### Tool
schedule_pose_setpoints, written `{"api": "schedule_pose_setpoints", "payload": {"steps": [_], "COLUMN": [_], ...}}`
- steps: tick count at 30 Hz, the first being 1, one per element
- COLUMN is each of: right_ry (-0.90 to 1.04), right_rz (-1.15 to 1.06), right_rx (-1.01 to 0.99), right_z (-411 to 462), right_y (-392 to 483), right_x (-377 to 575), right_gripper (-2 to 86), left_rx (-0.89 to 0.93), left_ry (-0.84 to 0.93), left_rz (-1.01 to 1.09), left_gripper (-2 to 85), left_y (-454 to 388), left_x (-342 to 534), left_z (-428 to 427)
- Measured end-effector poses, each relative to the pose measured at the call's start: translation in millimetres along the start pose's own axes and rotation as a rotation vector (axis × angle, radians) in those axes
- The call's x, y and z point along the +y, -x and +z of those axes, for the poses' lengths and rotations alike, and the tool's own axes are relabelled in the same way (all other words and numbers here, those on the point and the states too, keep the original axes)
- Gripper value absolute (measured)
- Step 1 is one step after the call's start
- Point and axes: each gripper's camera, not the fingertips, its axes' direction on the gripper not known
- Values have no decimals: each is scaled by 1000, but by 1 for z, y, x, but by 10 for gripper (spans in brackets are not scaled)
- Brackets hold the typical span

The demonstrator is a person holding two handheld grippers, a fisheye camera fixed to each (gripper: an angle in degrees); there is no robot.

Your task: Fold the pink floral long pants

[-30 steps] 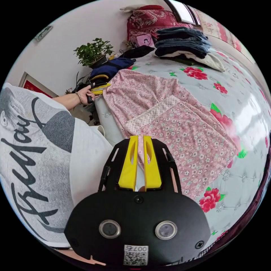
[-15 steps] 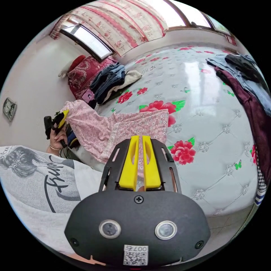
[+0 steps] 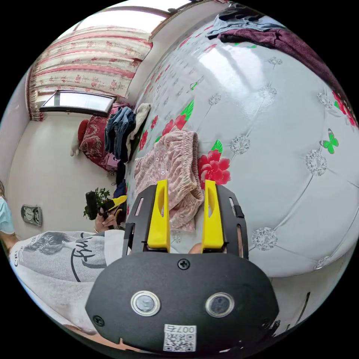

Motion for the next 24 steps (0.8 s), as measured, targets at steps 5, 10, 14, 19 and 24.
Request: {"api": "schedule_pose_setpoints", "payload": {"steps": [5,10,14,19,24], "right_ry": [82,242,286,182,114], "right_rz": [-1,-27,15,-70,-337], "right_rx": [-111,-62,-190,-399,-532], "right_z": [11,35,39,20,26], "right_y": [-13,-3,8,82,235], "right_x": [-34,-60,-85,-153,-252], "right_gripper": [98,81,61,42,38], "left_rx": [100,19,119,264,208], "left_ry": [73,213,178,2,-197], "left_rz": [-162,-125,-93,48,208], "left_gripper": [146,104,45,36,36], "left_y": [37,34,36,31,22], "left_x": [5,-22,-47,-135,-233], "left_z": [37,83,76,-5,-138]}}
